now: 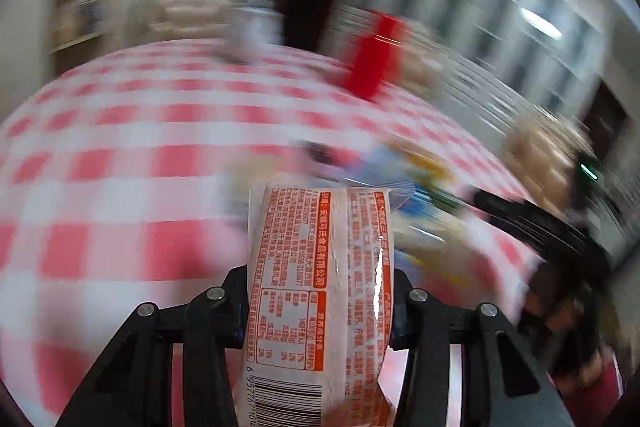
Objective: Organize snacks
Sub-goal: 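Grasp the clear bread bag with the left tool while the right tool grasps the green pea bag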
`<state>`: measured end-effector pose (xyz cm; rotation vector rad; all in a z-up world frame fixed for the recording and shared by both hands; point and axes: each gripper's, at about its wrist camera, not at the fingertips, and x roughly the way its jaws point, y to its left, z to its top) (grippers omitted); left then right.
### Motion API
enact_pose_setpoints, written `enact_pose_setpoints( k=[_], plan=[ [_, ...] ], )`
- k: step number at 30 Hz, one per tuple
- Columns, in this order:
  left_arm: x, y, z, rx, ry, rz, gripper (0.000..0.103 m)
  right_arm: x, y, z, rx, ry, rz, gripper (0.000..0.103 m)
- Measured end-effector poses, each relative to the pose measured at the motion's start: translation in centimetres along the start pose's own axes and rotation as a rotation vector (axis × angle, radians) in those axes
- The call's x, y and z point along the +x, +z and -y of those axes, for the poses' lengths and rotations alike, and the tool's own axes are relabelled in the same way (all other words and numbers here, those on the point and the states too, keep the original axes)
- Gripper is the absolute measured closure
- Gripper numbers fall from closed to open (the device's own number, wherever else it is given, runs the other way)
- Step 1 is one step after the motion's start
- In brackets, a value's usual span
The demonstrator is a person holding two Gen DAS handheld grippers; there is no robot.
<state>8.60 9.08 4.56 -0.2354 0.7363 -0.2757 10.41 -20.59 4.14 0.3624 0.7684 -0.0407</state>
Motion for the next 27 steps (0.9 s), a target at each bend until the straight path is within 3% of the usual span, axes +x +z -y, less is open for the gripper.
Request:
enact_pose_setpoints(
  k=[2,6,8,10,12,20,27],
  plan=[
    [0.7,0.1,-3.2,-0.135,0.059,-0.022,0.055,1.6,0.4,-1.2,-0.069,-0.024,-0.024,0.018],
    [1.3,-0.6,-6.4,-0.289,0.042,-0.083,0.055,4.0,0.0,-2.5,-0.185,-0.089,-0.067,0.033],
    [1.7,-0.5,-6.5,-0.272,0.071,-0.095,0.055,3.9,0.0,-1.9,-0.169,-0.054,-0.073,0.048],
    [1.7,-0.6,-6.0,-0.246,0.076,-0.103,0.055,3.1,-0.3,-1.2,-0.167,-0.066,-0.080,0.049],
    [1.6,-0.7,-5.5,-0.226,0.064,-0.111,0.055,1.8,-0.7,-0.8,-0.170,-0.056,-0.082,0.057],
    [2.0,-0.7,-3.6,-0.168,0.053,-0.127,0.055,-4.7,-3.1,-0.2,-0.156,0.064,-0.029,0.057],
    [2.3,-0.8,-3.2,-0.138,0.077,-0.128,0.055,-5.2,-5.5,-4.2,-0.188,0.149,-0.027,0.057]
  ],
)
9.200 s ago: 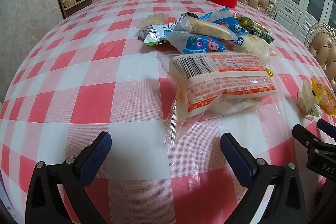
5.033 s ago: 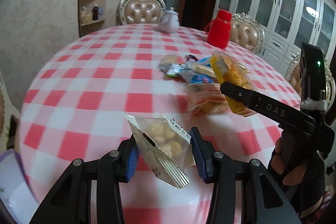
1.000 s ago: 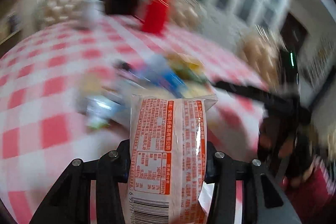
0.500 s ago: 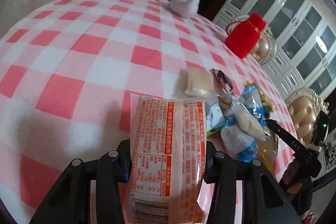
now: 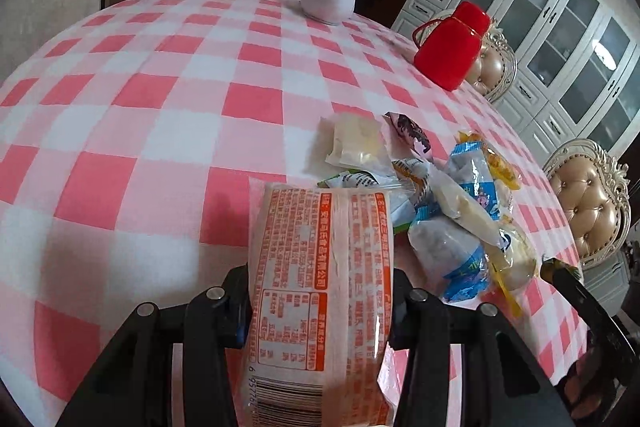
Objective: Organize snacks
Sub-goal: 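Grasp the clear bread bag with the left tool while the right tool grasps the green pea bag, then carry both bags to the white box and open both tools to release them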
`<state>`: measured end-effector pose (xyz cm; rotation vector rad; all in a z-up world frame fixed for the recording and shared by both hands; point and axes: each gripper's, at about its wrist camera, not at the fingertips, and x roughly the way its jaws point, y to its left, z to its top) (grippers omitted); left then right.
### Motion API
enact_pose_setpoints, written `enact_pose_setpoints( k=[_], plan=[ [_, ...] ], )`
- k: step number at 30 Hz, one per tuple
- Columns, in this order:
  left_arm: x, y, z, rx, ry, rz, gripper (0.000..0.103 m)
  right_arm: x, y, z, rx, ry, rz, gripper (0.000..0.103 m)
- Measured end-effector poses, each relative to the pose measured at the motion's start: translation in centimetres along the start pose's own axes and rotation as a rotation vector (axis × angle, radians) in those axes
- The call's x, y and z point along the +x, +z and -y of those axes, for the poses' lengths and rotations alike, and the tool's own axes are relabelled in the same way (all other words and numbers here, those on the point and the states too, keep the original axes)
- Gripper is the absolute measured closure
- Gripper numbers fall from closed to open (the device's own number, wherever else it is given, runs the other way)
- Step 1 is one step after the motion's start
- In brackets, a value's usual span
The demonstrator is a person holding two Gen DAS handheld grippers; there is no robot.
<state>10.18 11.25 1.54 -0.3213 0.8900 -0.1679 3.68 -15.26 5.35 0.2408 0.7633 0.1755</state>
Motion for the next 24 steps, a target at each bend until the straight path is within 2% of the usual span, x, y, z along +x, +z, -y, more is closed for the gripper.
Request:
enact_pose_setpoints(
  k=[6,10,15,19,24],
  plan=[
    [-0.8,-0.7,-0.8,-0.045,0.053,0.050,0.055,0.2,-0.8,-3.7,-0.073,0.042,0.030,0.057],
    [-2.1,-1.9,-1.7,-0.118,0.119,0.102,0.055,0.7,-0.8,-3.9,-0.076,0.055,0.030,0.057],
    [-4.1,-3.3,-2.3,-0.205,0.139,0.168,0.055,0.6,-0.7,-3.4,-0.044,0.082,0.046,0.057],
    [-5.3,-4.3,-1.7,-0.204,0.191,0.198,0.055,0.6,-0.8,-3.3,-0.043,0.093,0.060,0.057],
    [-6.5,-6.0,-1.1,-0.205,0.214,0.222,0.055,0.5,-0.9,-3.3,-0.035,0.101,0.074,0.057]
  ],
)
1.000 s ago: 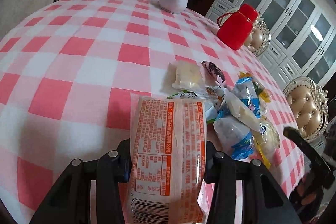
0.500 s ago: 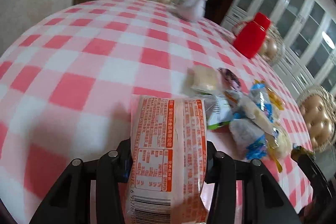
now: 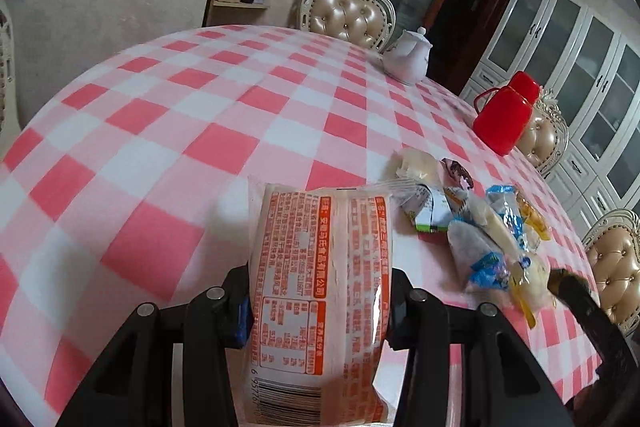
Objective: Organize snacks
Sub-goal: 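Carry both bags to the white box and open both tools to release them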
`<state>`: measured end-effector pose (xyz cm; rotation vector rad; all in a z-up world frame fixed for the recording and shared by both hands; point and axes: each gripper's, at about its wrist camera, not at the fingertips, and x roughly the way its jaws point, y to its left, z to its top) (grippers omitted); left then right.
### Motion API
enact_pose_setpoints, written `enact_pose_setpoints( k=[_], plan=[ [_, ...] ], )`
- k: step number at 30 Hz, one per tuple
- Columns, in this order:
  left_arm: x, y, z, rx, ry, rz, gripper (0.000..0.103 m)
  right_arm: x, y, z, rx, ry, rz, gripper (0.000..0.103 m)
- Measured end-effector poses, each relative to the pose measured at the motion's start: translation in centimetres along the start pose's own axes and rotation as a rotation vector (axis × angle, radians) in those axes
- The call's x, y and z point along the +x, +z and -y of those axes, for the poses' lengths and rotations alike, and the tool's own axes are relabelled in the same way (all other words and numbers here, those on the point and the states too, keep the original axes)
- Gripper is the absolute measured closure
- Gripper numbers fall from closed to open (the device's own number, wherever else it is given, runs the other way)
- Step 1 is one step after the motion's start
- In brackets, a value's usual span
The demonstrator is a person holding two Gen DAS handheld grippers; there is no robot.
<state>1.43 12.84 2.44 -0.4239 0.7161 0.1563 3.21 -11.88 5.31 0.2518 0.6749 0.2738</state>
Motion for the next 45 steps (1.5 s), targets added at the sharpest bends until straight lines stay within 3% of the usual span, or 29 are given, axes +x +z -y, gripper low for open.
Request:
enact_pose_setpoints(
  k=[4,11,19,31,37,45],
  plan=[
    [-1.5,-0.9,-0.1,0.002,0.009,0.017,0.055,-0.1,-0.4,-0.2,0.047,0.048,-0.004,0.057],
    [-4.7,-2.8,-0.7,0.005,0.011,0.032,0.055,-0.3,-1.7,-3.4,0.006,0.100,-0.025,0.057],
    [-8.6,-3.9,-2.9,-0.011,0.056,-0.007,0.055,0.8,-3.7,-7.9,-0.060,0.199,-0.105,0.057],
    [-15.5,-4.7,-8.0,-0.024,0.065,0.054,0.059,1.0,-7.2,-17.1,-0.215,0.382,-0.161,0.057],
    [-18.8,-5.2,-11.7,-0.046,0.092,0.076,0.060,0.4,-8.4,-20.8,-0.246,0.527,-0.175,0.057],
    [-24.0,-7.6,-17.0,-0.056,0.199,0.099,0.060,-1.9,-11.9,-27.4,-0.403,0.776,-0.238,0.057]
  ],
)
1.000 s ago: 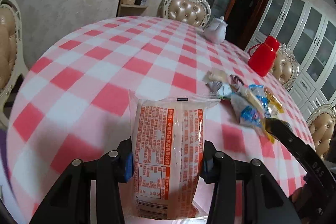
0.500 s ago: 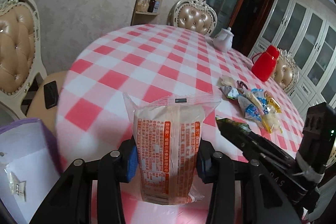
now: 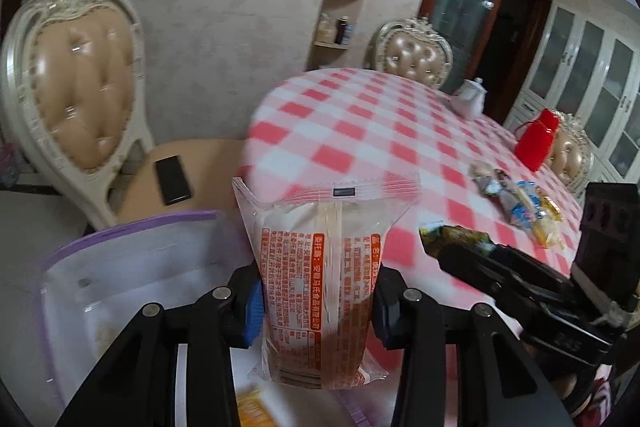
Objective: Organize snacks
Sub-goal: 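Carry both bags to the white box and open both tools to release them, then move both tools back over the remaining snacks on the table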
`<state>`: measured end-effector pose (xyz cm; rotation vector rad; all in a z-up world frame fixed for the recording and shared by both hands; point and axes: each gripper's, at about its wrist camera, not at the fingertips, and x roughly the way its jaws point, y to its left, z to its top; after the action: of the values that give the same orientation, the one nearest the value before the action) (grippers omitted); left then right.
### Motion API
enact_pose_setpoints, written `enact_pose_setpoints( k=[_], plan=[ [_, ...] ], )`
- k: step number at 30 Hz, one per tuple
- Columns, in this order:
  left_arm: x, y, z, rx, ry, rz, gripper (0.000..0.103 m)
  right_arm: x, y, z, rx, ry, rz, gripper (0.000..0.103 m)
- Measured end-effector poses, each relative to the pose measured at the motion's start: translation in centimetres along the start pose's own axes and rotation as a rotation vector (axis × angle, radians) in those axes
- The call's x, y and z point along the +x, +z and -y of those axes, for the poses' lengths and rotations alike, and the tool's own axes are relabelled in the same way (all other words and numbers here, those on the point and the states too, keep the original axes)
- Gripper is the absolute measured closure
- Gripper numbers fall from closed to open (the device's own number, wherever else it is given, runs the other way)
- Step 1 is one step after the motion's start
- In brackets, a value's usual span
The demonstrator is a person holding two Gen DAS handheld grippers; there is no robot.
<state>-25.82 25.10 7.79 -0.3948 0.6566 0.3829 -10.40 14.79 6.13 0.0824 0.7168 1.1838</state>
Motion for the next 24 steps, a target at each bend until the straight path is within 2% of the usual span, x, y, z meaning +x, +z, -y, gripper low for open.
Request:
enact_pose_setpoints(
  k=[8,10,11,13,15,16,18,21,23,24],
  plan=[
    [0.1,-2.1,-5.3,-0.056,0.116,-0.058,0.060,3.9,-3.5,-7.3,-0.269,0.216,-0.226,0.056],
    [0.5,-2.2,-6.0,-0.067,0.162,-0.080,0.058,4.5,-4.1,-8.2,-0.298,0.234,-0.262,0.052],
    [1.0,-2.1,-6.2,-0.071,0.204,-0.098,0.057,4.6,-4.2,-8.4,-0.305,0.235,-0.270,0.044],
    [1.3,-2.1,-6.6,-0.113,0.262,-0.097,0.048,4.5,-4.0,-8.1,-0.302,0.210,-0.254,0.032],
    [1.5,-1.9,-6.4,-0.149,0.268,-0.087,0.035,3.8,-3.3,-7.0,-0.273,0.186,-0.219,0.030],
    [1.3,-1.8,-5.9,-0.142,0.258,-0.070,0.034,3.2,-2.8,-6.3,-0.250,0.173,-0.196,0.030],
    [0.9,-1.3,-4.1,-0.093,0.252,-0.020,0.034,1.9,-2.1,-5.1,-0.219,0.136,-0.143,0.030],
    [0.6,-0.2,-0.5,0.005,0.278,0.062,0.025,-0.2,-0.8,-2.4,-0.153,0.094,-0.085,0.029],
    [0.2,0.4,1.4,0.027,0.241,0.113,0.020,-2.2,-0.5,-0.3,-0.133,0.030,-0.036,0.029],
    [-0.1,0.8,2.7,0.041,0.198,0.155,0.019,-3.0,-0.3,0.3,-0.128,-0.003,-0.016,0.029]
  ],
)
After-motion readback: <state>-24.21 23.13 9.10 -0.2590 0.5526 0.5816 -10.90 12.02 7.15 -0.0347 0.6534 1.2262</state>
